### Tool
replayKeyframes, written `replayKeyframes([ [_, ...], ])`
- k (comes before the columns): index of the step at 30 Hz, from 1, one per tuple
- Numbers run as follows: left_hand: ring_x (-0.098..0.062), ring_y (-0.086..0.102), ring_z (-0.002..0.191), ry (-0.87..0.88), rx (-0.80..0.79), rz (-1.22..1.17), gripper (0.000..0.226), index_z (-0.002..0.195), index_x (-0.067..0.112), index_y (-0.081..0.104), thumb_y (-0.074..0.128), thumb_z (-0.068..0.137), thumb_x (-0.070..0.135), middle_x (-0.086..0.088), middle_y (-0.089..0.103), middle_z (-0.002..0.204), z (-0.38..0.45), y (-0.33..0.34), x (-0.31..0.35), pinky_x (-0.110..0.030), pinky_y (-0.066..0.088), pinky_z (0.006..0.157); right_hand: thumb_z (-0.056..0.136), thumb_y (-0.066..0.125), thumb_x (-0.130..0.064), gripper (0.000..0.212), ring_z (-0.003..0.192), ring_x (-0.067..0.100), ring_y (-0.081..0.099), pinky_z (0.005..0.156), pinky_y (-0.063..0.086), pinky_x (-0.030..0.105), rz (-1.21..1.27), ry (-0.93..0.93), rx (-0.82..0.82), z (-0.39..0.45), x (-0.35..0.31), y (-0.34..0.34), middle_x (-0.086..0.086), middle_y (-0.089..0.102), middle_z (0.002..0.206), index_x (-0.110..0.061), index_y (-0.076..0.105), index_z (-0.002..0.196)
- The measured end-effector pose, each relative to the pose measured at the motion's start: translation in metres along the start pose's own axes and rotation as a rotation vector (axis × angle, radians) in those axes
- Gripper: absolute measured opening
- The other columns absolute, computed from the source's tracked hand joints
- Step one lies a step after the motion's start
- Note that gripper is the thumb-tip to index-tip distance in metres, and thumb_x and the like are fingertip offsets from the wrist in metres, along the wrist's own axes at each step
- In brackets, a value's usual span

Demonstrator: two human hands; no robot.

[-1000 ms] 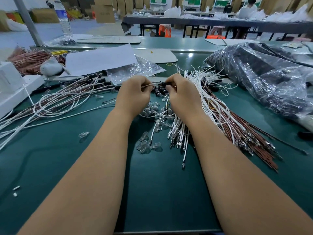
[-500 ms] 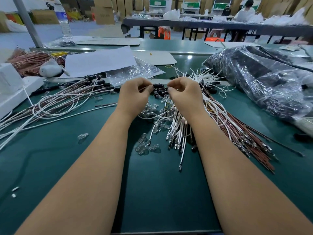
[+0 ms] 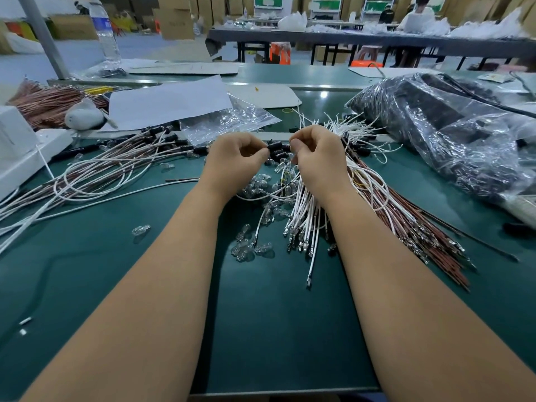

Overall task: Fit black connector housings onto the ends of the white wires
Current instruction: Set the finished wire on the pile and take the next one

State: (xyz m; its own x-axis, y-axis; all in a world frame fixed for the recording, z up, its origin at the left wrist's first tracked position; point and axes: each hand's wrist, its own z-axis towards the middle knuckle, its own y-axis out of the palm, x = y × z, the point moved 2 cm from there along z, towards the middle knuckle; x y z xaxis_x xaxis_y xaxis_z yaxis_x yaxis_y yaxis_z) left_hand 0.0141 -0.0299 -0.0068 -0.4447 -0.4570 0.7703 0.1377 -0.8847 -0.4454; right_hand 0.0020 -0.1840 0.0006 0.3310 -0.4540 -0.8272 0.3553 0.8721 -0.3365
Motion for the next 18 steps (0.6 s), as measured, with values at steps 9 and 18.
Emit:
replayKeyframes([
  [9,-0.007,0.056,0.061,0.011,-0.061,0.009,0.007,0.093,0.006,0.072,0.067,0.088,0.008,0.004,0.064,0.069,-0.0001,0.0027,0.0027,-0.018,0.047,0.063,0.094,0.058,-0.009,0.011,0.066,0.009,0.056,0.062,0.044,0.018,-0.046,-0.024,-0.001,0.0,0.0031,0.002,-0.009,0.057,0.072,-0.017,0.058,0.086],
  [18,-0.019,0.06,0.069,-0.009,-0.07,-0.08,0.019,0.076,0.018,0.058,0.061,0.092,0.009,-0.009,0.068,0.074,-0.0014,0.0057,0.0029,-0.045,0.053,0.078,0.092,0.06,-0.011,0.007,0.065,0.012,0.055,0.067,0.051,0.031,-0.032,-0.008,0.003,0.0003,0.0032,0.0044,-0.007,0.057,0.072,-0.016,0.061,0.087],
])
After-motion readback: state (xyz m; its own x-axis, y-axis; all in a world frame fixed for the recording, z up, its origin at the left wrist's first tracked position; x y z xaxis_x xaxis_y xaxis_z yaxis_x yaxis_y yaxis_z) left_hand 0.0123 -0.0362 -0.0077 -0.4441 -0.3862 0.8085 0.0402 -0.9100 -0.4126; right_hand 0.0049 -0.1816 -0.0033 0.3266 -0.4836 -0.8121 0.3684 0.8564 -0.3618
